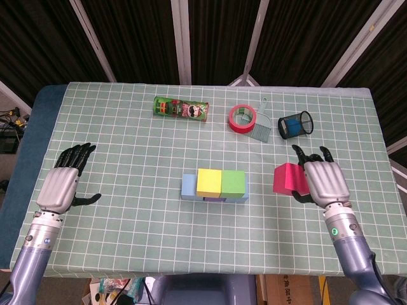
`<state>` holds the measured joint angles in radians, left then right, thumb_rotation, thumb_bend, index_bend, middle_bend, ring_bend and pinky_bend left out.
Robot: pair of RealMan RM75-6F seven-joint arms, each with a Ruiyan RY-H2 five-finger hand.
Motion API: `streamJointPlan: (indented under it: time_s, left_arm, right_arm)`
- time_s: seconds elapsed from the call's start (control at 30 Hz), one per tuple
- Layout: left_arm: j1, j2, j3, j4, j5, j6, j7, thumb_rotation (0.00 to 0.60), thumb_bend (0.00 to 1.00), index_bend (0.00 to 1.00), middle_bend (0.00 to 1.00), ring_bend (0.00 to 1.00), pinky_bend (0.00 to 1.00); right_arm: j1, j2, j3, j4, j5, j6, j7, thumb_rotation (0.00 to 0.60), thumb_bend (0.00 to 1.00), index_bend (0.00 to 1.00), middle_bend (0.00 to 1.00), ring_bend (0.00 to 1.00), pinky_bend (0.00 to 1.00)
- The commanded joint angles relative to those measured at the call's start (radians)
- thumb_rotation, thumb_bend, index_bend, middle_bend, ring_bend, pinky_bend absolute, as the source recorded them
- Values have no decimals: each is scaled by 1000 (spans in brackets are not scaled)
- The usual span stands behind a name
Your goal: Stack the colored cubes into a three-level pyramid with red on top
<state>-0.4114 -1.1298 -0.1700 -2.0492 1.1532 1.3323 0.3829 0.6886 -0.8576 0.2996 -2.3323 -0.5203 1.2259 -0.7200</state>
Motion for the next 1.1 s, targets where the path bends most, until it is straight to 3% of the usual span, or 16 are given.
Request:
streamJointPlan:
  time_s: [0.03, 0.33, 0.63, 1.1]
  left_arm:
    - [-1, 6, 0, 0, 0, -2, 2, 600, 124, 0, 21, 0, 0]
    - [-3, 22, -7, 3, -8, -11, -16, 600, 124, 0, 21, 0, 0]
    - [-7, 32, -17, 8, -28, -23, -39, 600, 124, 0, 21, 0, 0]
    - [0, 81, -41, -13, -15, -10, -90, 600, 124, 0, 21, 0, 0]
  right_arm:
    - [108, -57, 41, -24, 110, 51, -86, 600, 274, 0, 410, 237, 0]
    - [293, -173, 91, -24, 336, 175, -193, 600, 274, 0, 412, 238, 0]
    - [404, -288, 123, -24, 491, 293, -221, 600, 274, 0, 420, 238, 0]
    - [518, -457, 154, 48, 538, 446, -246, 600, 274, 0, 423, 238, 0]
